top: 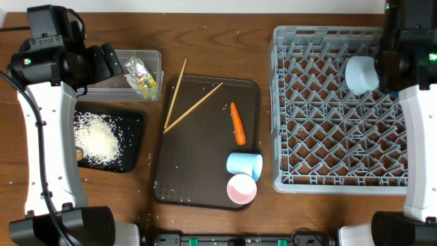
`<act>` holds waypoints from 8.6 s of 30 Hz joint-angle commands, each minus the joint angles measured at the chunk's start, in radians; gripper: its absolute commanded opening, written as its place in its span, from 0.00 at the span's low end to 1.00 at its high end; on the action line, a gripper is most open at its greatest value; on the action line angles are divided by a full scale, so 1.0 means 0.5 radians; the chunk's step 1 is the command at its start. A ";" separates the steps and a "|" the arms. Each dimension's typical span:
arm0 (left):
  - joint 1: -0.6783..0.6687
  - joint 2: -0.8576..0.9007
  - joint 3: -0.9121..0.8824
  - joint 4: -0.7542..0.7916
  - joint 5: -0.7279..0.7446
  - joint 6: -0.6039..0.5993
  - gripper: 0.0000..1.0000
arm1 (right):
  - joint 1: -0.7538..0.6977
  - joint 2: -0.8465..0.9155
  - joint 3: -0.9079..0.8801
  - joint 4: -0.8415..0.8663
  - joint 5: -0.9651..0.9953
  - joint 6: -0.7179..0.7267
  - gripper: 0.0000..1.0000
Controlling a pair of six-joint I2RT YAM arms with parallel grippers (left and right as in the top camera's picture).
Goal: Sort waste into correct bins and load items into the dishwasher rack
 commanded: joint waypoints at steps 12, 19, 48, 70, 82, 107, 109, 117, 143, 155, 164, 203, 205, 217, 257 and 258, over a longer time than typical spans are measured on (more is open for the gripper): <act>0.008 0.013 -0.024 -0.007 -0.003 -0.009 0.98 | -0.384 0.184 0.037 0.220 0.014 -0.974 0.01; 0.008 0.013 -0.024 -0.006 -0.003 -0.009 0.98 | -0.612 0.353 0.037 0.320 -0.127 -1.028 0.01; 0.008 0.013 -0.024 -0.007 -0.003 -0.009 0.98 | -0.813 0.495 -0.098 1.440 -0.480 -2.120 0.01; 0.008 0.013 -0.024 -0.006 -0.003 -0.009 0.98 | -0.905 0.727 -0.098 1.598 -0.272 -2.188 0.01; 0.008 0.013 -0.024 -0.007 -0.003 -0.009 0.98 | -0.853 0.728 -0.104 1.477 -0.388 -2.106 0.01; 0.008 0.013 -0.024 -0.007 -0.004 -0.009 0.98 | -0.437 0.728 -0.212 1.073 -0.473 -1.663 0.14; 0.008 0.013 -0.024 -0.007 -0.003 -0.009 0.98 | -0.365 0.728 -0.212 1.056 -0.464 -1.665 0.44; 0.008 0.013 -0.024 -0.007 -0.003 -0.008 0.98 | -0.264 0.714 -0.206 1.195 -0.323 -1.701 0.83; 0.008 0.013 -0.024 -0.007 -0.003 -0.009 0.98 | 0.193 0.073 -0.206 0.859 -2.535 -1.122 0.94; 0.008 0.013 -0.024 -0.007 -0.003 -0.009 0.98 | 0.545 0.245 -0.211 0.810 -3.249 -0.824 0.95; 0.008 0.013 -0.024 -0.007 -0.004 -0.009 0.98 | 0.881 0.570 -0.210 0.516 -3.195 -0.825 0.89; 0.006 0.013 -0.024 0.024 0.214 -0.008 0.98 | 0.974 0.215 -0.208 0.141 -2.532 -0.163 0.82; -0.004 0.014 -0.024 0.017 0.376 0.014 0.99 | 0.887 0.105 -0.208 0.150 -2.412 -0.109 0.95; -0.626 0.014 -0.024 -0.107 0.195 0.263 0.99 | 0.337 -0.159 -0.209 0.230 -2.387 -0.126 0.99; -0.569 0.108 -0.038 -0.055 -0.177 -0.153 0.95 | 1.247 0.021 -1.008 0.676 -2.882 0.155 0.78; -0.569 0.108 -0.038 -0.055 -0.177 -0.153 0.95 | 1.286 0.045 -1.008 0.684 -2.882 0.166 0.79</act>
